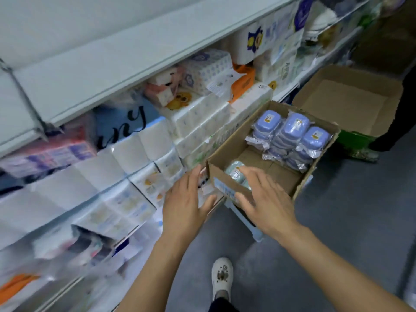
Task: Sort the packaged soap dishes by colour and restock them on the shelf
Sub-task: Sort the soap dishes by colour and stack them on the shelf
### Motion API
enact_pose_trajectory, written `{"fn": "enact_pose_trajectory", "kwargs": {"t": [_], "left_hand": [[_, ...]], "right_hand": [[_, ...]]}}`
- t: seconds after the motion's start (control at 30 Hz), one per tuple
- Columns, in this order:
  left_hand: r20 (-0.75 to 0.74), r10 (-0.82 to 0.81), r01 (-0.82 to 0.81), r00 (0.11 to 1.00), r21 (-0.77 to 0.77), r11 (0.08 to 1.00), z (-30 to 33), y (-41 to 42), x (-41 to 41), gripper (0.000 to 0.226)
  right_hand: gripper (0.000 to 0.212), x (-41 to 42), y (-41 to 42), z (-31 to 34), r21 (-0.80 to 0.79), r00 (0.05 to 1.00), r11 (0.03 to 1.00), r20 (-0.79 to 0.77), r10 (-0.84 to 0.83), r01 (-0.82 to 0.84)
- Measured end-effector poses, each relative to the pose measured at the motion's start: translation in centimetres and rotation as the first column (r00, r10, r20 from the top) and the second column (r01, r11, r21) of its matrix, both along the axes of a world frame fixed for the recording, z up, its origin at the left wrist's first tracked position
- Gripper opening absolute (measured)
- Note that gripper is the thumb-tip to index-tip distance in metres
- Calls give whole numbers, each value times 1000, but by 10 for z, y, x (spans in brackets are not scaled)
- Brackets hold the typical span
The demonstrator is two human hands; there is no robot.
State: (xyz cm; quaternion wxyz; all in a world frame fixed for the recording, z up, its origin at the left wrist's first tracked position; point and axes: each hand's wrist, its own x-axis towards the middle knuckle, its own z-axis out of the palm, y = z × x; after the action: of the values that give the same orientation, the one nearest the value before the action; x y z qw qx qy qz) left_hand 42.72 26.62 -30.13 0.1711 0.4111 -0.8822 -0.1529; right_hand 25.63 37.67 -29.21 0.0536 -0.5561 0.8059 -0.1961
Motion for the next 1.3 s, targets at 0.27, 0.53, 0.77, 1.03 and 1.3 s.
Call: {"fn": "enact_pose_trajectory", "kwargs": {"t": [0.27,0.53,0.77,1.03,1.3], "left_hand": [[-8,334,-334,943,-40,942,30,64,166,74],[73,622,-625,779,20,780,22,125,339,76],[188,756,-779,626,199,595,-10,191,499,74],[379,751,-826,541,406,390,-80,248,679,66],[499,737,-808,456,578,109,-170,245,810,46]], "right_hand": [[61,142,1,33,-36,947,947,17,321,-320],[63,312,-20,36,20,770,770,19,638,-638],[60,487,-5,2,69,593,589,112,797,-805],[54,656,26,-68,249,482,423,268,834,-871],[46,804,31,-161,410,245,132,237,940,-902]]}}
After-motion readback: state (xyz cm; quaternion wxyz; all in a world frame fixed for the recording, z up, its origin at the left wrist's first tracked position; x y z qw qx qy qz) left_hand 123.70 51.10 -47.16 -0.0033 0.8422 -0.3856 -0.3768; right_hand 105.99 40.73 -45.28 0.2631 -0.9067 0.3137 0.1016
